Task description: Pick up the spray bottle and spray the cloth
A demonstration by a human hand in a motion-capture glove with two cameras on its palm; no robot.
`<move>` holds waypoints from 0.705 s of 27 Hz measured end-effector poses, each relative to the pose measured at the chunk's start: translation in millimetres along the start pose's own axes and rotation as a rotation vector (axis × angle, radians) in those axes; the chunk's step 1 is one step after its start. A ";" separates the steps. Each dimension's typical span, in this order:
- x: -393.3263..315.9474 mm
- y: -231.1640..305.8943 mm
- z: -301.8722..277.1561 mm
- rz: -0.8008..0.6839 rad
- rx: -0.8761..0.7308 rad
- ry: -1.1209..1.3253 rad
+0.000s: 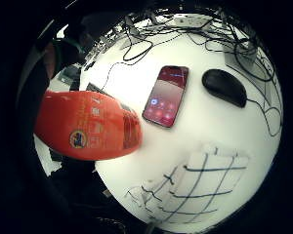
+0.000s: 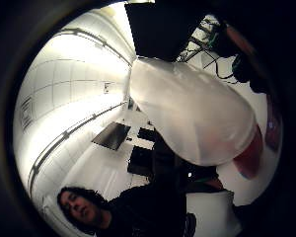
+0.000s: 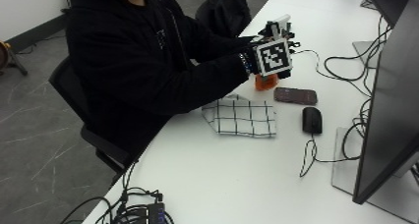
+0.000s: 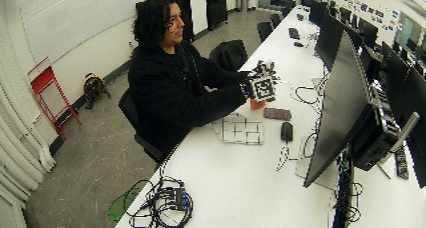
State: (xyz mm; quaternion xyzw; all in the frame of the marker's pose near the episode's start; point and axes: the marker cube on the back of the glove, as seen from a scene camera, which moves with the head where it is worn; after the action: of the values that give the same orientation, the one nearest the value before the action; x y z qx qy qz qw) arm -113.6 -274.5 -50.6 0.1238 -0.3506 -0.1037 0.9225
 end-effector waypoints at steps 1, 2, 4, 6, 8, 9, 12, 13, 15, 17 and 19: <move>0.1 4.9 -4.6 0.005 -0.001 0.007; 1.0 10.4 -9.7 0.011 -0.003 0.022; 3.8 22.2 -21.1 0.024 -0.004 0.076; 5.8 33.9 -33.2 0.035 0.000 0.145; 8.0 44.9 -44.6 0.046 0.000 0.219; 9.9 50.3 -49.7 0.052 -0.007 0.260; 14.6 73.2 -64.9 0.076 -0.085 0.404; 15.1 83.7 -70.2 0.080 -0.124 0.457; 16.3 105.0 -79.1 0.079 -0.184 0.557; 18.3 124.3 -85.1 0.068 -0.213 0.637; 19.5 141.4 -88.9 0.059 -0.228 0.692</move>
State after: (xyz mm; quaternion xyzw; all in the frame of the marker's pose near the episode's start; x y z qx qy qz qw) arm -24.8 -132.1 -60.3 0.0376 -0.0073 -0.0675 0.9970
